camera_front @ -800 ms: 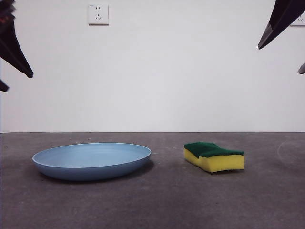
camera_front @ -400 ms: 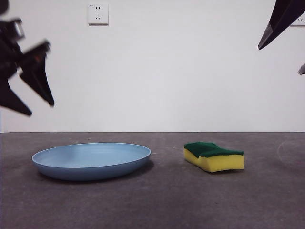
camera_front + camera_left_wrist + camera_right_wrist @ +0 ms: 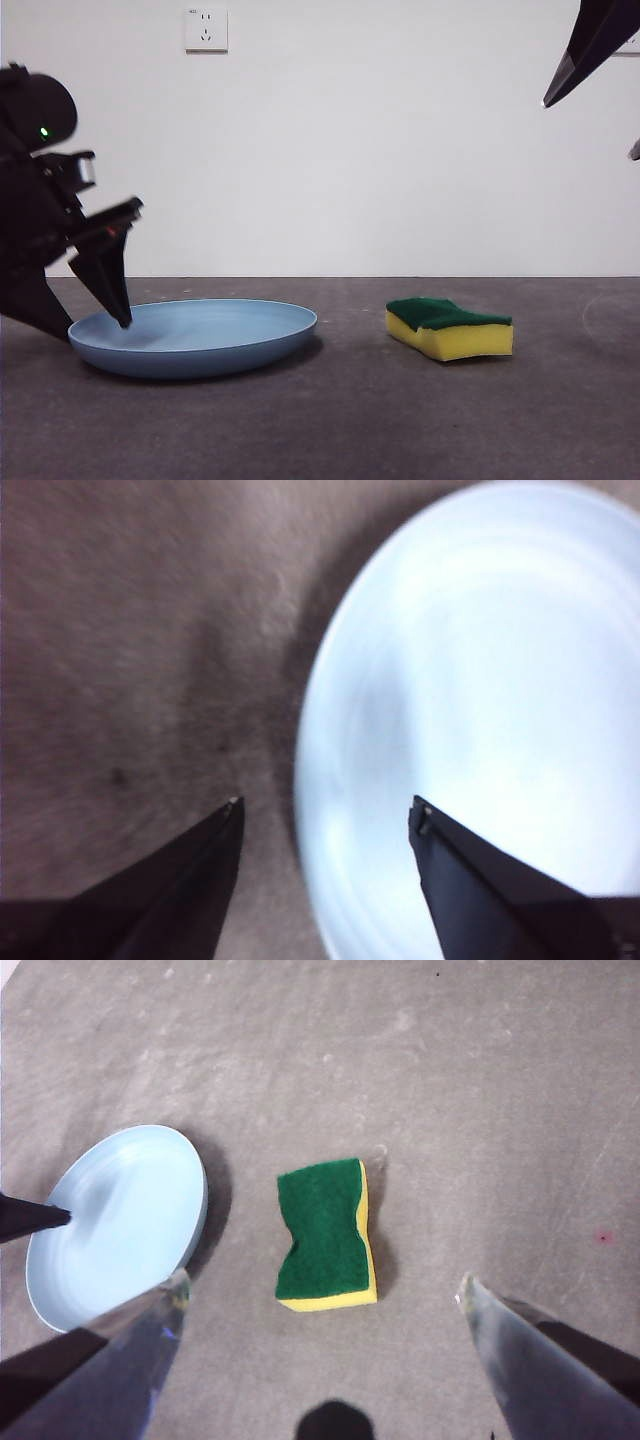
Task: Pick up the plate,pick up the cloth,clean the plate with the cloth
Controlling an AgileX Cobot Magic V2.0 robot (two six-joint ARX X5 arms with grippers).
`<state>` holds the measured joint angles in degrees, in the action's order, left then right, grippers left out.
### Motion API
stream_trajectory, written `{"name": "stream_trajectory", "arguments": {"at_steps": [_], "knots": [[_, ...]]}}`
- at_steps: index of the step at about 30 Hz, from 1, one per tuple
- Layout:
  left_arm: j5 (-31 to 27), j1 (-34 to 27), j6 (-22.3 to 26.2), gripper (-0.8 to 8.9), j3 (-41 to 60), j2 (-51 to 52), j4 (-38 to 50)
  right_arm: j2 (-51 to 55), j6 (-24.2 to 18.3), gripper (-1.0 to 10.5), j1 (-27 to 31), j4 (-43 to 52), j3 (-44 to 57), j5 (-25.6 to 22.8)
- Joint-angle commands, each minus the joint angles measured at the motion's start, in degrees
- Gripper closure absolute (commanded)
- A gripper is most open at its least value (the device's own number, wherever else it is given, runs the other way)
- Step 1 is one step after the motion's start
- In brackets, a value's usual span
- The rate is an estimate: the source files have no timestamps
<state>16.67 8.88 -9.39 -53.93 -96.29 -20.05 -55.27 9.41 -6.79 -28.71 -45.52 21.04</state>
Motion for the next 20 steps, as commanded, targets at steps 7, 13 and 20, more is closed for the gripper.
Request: {"name": "stream_trajectory", "arguments": {"at_steps": [7,13,20], "knots": [[-3.1,2.1,1.2,7.38,0.1,-3.7,1.6,-0.1,-0.3,4.8,-0.2,-0.1,-0.2,0.1],[-4.8,2.3,3.2,8.21,0.1,-3.3,1.9,-0.1,-0.5,4.8,-0.3,-0.1,-0.3,0.1],[-5.9,2.6,3.2,8.21,-2.3,1.9,0.4,-1.8,-4.0,6.0,-3.6,-0.5,-3.7,0.0]]}}
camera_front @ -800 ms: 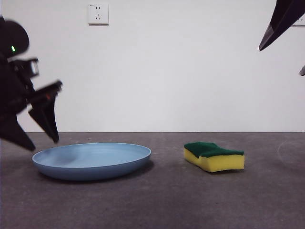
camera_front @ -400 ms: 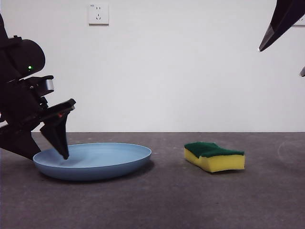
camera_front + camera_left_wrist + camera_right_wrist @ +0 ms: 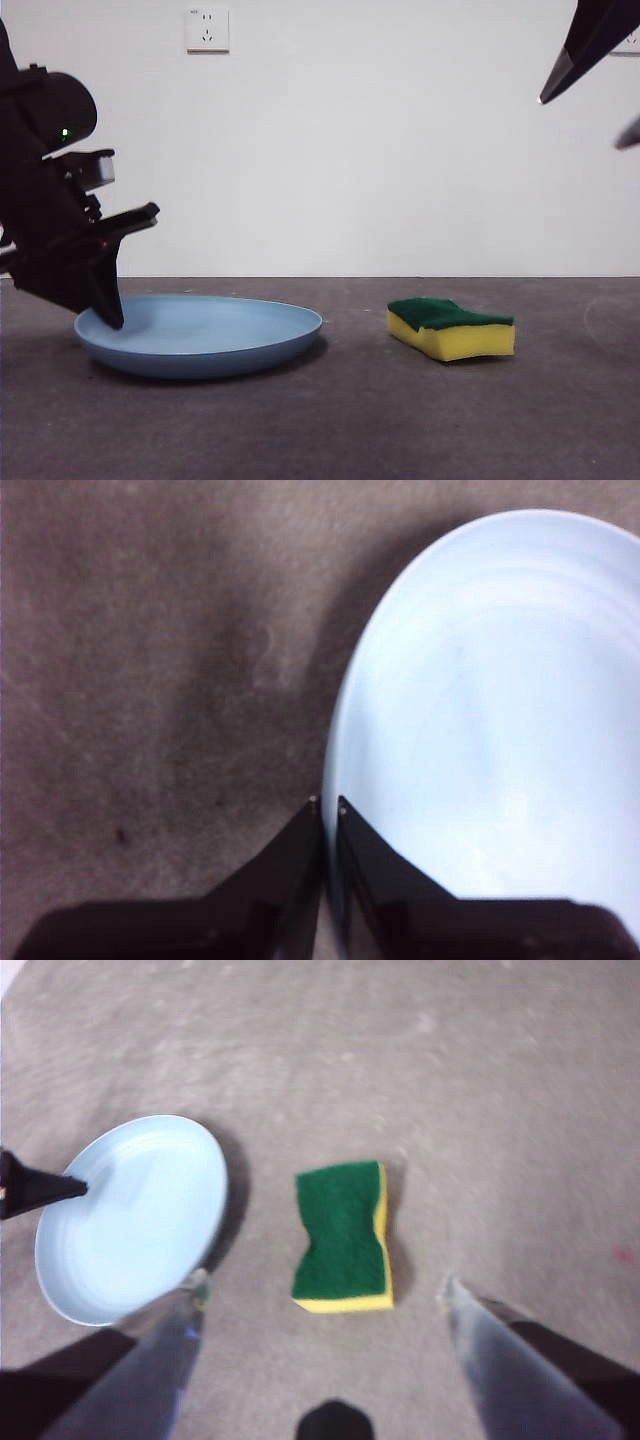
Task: Pick up the plate,pick up the cloth,clean the plate with the cloth
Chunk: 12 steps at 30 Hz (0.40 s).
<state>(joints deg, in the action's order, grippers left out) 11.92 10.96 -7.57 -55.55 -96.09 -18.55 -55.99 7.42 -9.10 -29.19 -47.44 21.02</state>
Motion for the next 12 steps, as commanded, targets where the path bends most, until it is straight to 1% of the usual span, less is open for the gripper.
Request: {"name": "stream_trajectory", "arguments": {"at_steps": [1,7,9,12], "knots": [[-1.2,0.8,1.4,8.21,-1.0,3.1,-1.6,-2.0,-2.5,6.0,-2.2,-0.3,-2.8,0.0],[-1.4,1.7,1.4,8.21,-1.2,13.7,-4.0,-9.9,-5.5,6.0,-7.7,-3.1,-9.6,-0.8],[-1.4,1.8,1.4,8.21,-1.2,17.5,-5.7,-13.2,-6.4,6.0,-9.7,-3.3,-11.3,-3.3],[-1.4,1.8,1.8,8.21,-1.2,23.2,-9.2,-18.4,-8.6,6.0,-12.8,-3.3,-13.8,-8.3]]}}
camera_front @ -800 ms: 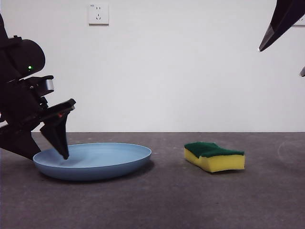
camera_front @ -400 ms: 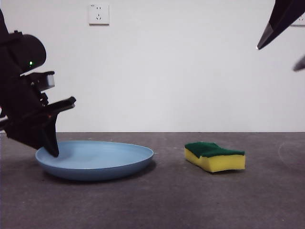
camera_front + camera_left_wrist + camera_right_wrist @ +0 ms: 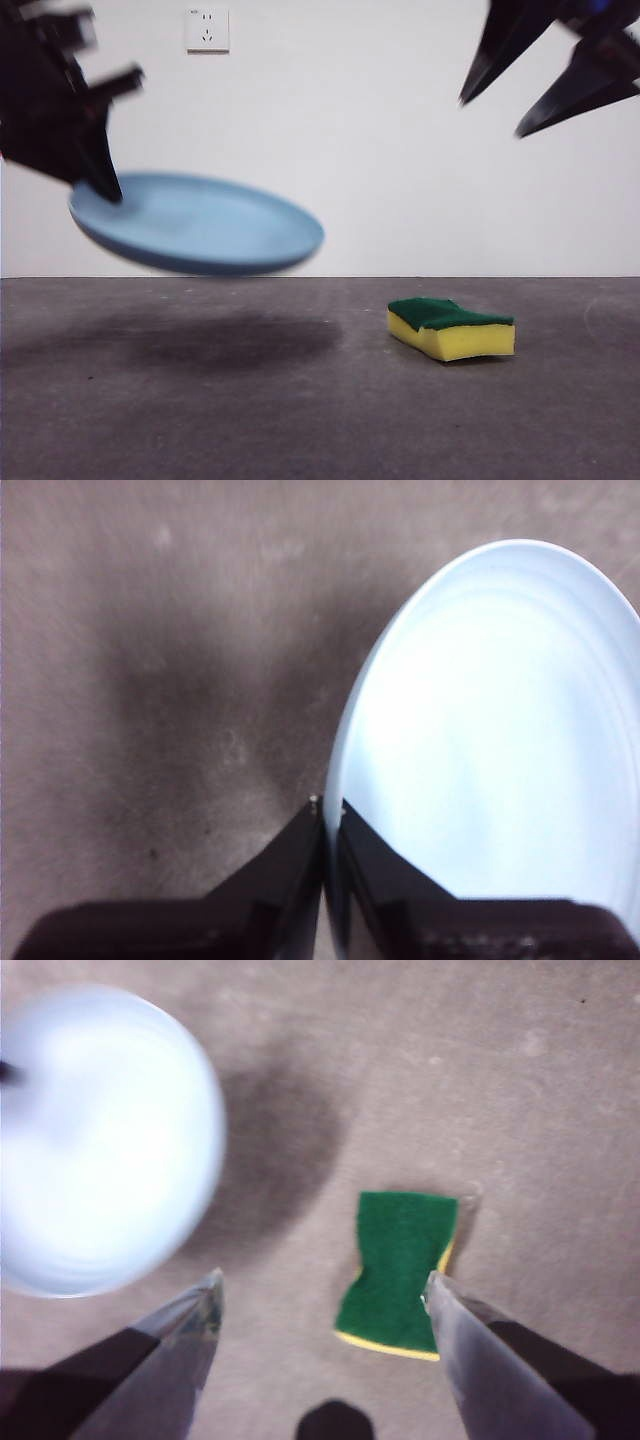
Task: Pick up the plate,pick up the cloth,clean the plate with the cloth
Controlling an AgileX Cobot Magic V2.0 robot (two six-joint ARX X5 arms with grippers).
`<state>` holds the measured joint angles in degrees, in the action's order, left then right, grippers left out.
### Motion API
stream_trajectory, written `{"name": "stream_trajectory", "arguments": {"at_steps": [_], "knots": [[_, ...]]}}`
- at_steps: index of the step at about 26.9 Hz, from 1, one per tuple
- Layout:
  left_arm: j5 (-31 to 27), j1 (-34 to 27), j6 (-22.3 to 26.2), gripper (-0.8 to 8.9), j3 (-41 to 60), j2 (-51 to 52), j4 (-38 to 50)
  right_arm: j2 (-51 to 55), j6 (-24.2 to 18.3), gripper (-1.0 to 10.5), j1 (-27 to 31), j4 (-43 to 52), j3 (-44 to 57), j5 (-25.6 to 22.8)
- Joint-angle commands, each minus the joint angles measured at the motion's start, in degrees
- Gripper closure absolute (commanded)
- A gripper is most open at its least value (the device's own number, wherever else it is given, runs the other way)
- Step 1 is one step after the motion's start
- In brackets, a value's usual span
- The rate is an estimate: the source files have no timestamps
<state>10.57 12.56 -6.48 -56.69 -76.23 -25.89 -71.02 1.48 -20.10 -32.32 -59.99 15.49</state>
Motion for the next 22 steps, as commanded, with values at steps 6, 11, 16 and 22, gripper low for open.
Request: {"name": "stream_trajectory", "arguments": {"at_steps": [6,11,16,22], "knots": [[-0.7,0.2,2.2,8.21,-0.1,12.7,-8.2,-14.5,-5.5,6.0,-5.6,-0.1,-5.2,-8.6],[-3.0,0.2,3.5,8.21,-0.1,17.9,-13.4,-24.1,-7.1,6.0,-7.0,1.5,-6.9,-12.9],[-3.0,0.2,3.8,8.21,-0.1,18.7,-17.1,-31.5,-7.1,6.0,-7.0,2.7,-6.9,-13.0],[-3.1,0.2,3.8,8.21,-0.1,18.7,-17.5,-34.7,-7.0,7.3,-7.0,2.9,-6.9,-13.1]]}}
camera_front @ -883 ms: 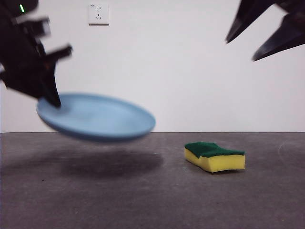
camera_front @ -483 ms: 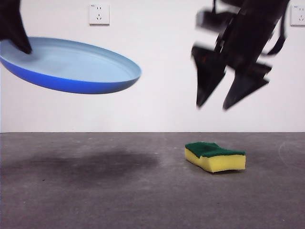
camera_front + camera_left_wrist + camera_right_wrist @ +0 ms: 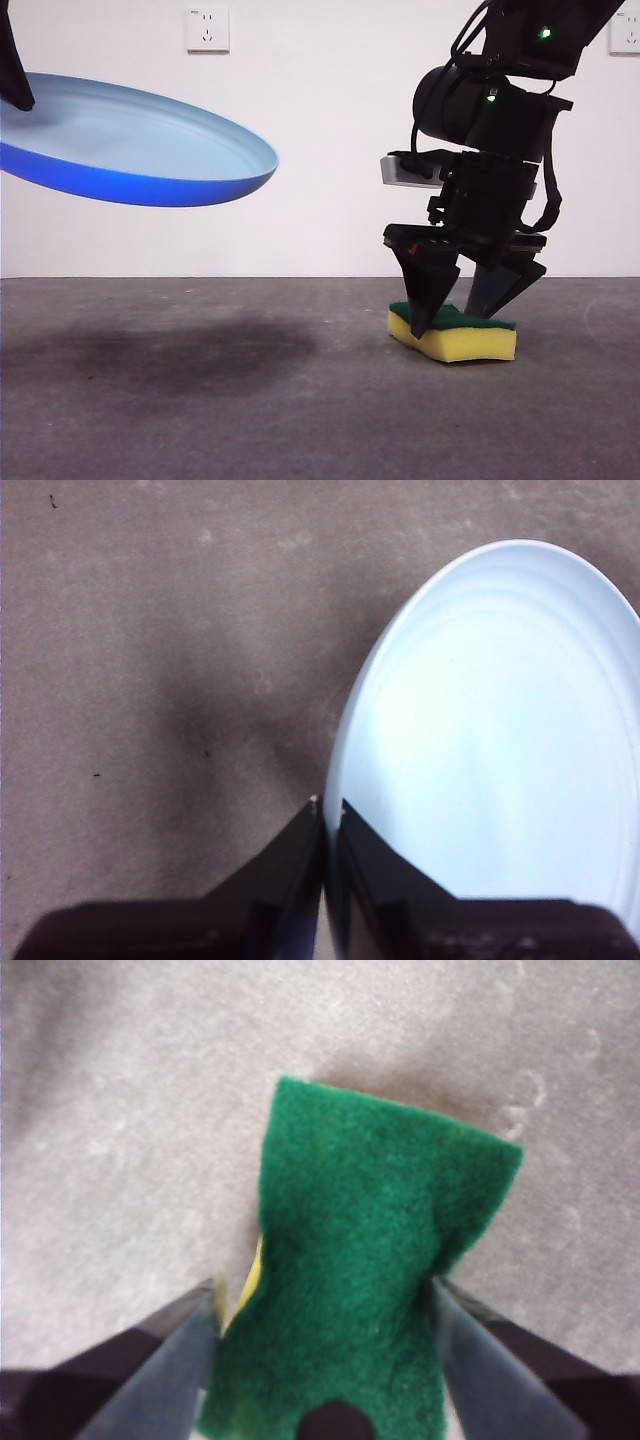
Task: Pick up the plate,pick up the cloth,clean the plate with the cloth
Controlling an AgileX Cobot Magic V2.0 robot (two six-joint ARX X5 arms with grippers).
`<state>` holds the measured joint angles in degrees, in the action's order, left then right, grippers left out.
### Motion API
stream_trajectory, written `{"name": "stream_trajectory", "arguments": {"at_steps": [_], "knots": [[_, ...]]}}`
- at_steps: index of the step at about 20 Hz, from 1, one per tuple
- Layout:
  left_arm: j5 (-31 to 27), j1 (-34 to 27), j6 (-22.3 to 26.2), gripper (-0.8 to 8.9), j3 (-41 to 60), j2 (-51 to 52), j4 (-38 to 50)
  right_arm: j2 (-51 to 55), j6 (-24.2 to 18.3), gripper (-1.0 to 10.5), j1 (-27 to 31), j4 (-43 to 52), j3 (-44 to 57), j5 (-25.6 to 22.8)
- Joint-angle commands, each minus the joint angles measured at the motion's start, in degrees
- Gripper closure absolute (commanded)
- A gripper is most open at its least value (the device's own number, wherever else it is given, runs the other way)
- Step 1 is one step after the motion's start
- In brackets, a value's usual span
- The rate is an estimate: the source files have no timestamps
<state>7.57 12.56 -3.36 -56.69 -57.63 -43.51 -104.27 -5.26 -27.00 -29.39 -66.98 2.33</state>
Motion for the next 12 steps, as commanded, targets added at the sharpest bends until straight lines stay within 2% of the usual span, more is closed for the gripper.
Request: {"name": "stream_trajectory", "arguments": {"at_steps": [1,4,7,12], "knots": [[-0.1,0.2,0.7,8.21,-0.1,0.0,0.2,-1.5,-0.2,8.0,0.0,0.0,0.1,0.1],[-0.2,0.2,0.6,8.21,-0.1,0.0,0.2,-1.5,-0.5,9.7,0.0,0.0,0.1,0.1],[-2.8,0.2,0.6,8.21,0.0,-0.3,0.7,-1.2,-0.6,9.6,0.0,-0.1,0.1,-2.5],[-3.0,0.3,0.4,8.21,0.0,-5.1,5.1,8.2,1.1,9.6,-1.8,-2.9,0.1,-0.7]]}}
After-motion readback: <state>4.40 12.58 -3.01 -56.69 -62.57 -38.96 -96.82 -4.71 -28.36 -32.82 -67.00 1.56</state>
